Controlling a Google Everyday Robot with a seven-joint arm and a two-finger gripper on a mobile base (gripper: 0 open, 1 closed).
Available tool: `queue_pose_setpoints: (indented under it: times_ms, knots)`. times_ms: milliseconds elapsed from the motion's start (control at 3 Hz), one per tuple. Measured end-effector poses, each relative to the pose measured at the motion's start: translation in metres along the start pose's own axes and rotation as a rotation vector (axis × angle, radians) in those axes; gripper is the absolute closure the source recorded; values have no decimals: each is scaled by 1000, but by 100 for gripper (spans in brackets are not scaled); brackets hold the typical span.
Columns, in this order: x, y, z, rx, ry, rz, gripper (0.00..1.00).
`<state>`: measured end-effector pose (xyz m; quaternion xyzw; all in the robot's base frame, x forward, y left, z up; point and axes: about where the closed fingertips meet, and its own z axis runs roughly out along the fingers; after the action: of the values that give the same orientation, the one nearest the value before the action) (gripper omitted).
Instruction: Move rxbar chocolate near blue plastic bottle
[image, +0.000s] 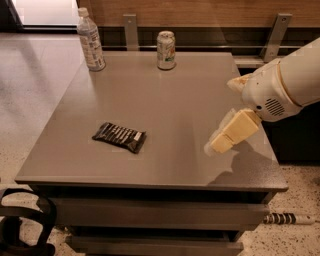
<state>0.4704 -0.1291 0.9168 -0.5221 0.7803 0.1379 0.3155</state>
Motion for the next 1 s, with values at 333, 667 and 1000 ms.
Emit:
queue_pose_setpoints:
  times_ms: [333,667,1000]
  knots:
    - [-4,1,0,4,-12,-4,0]
    - [-8,5,2,14,-21,-25,0]
    - [-19,22,22,19,-92,-78,0]
